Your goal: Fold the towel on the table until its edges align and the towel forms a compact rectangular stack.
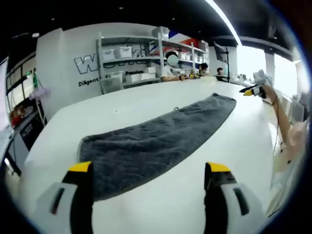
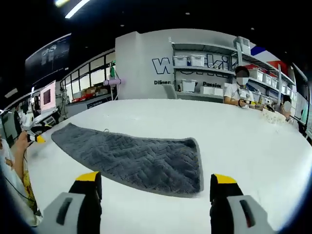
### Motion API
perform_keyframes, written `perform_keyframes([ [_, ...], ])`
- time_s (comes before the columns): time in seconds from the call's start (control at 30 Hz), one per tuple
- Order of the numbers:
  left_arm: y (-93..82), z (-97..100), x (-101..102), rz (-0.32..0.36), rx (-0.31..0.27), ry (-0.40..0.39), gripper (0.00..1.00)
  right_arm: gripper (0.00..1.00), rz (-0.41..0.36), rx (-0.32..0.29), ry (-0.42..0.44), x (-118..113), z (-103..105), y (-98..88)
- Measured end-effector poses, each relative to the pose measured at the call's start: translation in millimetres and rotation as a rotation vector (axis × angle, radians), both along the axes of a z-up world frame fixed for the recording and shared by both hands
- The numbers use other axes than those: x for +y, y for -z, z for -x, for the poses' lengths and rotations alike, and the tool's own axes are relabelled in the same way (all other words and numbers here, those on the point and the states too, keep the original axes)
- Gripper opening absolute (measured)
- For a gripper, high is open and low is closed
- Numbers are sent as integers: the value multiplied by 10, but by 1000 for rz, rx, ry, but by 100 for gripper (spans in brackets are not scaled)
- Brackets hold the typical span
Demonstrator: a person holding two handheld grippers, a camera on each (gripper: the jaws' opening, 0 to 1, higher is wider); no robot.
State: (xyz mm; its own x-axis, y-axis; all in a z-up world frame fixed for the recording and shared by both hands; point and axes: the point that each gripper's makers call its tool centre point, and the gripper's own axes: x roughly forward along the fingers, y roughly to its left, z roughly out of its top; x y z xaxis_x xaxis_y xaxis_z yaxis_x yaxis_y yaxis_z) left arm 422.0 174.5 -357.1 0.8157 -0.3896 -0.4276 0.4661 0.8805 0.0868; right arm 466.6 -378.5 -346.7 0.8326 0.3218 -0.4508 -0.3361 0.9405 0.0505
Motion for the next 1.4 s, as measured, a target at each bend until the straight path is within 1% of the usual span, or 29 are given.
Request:
perform_keyframes([
  [0.07,0,3,14,6,0,1,99,92,-3,16,49,-117,-119,33],
  [0.1,5,6,24,4,1,-1,99,90,11,23,68,-189,-181,39],
  [0.2,52,8,115,-28,12,-25,99,83,76,37,98,-296,-313,89],
  [0.27,74,10,162,-43,16,-36,99,81,113,44,111,-320,-378,138],
  [0.33,78,18,196,-42,17,-40,99,76,125,43,126,-326,-441,158],
  [0.37,73,22,202,-37,16,-40,99,73,134,40,133,-387,-524,156],
  [0.4,68,32,199,-33,14,-40,99,67,144,38,140,-393,-570,174],
  [0.43,66,35,199,-32,13,-41,99,64,150,39,145,-385,-577,192],
  [0.53,63,48,208,-35,11,-41,99,57,180,50,157,-406,-677,264],
  [0.57,65,50,214,-37,11,-42,99,54,183,44,160,-439,-742,261],
  [0.63,82,52,243,-48,13,-51,99,47,193,42,157,-447,-807,295],
  [0.7,98,55,262,-58,15,-58,99,45,208,56,155,-465,-840,344],
  [0.8,108,71,260,-54,18,-53,99,45,217,82,155,-464,-838,448],
  [0.83,108,77,255,-51,18,-51,99,45,214,97,150,-467,-889,489],
  [0.87,108,82,254,-50,18,-49,99,45,212,106,150,-466,-891,528],
  [0.93,113,91,267,-56,20,-52,99,45,204,117,151,-467,-889,580],
  [0.97,119,97,281,-63,21,-55,99,44,190,118,153,-452,-849,595],
  [1.1,108,128,303,-55,19,-58,99,38,160,113,138,-396,-832,592],
  [1.2,82,144,306,-46,11,-58,99,33,105,125,128,-342,-814,635],
  [1.23,78,146,306,-46,10,-58,99,32,83,129,125,-321,-816,647],
  [1.3,65,155,313,-50,7,-59,99,32,70,128,135,-333,-821,649],
  [1.37,57,166,334,-57,6,-66,99,31,36,128,135,-334,-821,652],
  [1.4,53,171,342,-59,5,-68,99,31,39,126,132,-335,-817,651],
])
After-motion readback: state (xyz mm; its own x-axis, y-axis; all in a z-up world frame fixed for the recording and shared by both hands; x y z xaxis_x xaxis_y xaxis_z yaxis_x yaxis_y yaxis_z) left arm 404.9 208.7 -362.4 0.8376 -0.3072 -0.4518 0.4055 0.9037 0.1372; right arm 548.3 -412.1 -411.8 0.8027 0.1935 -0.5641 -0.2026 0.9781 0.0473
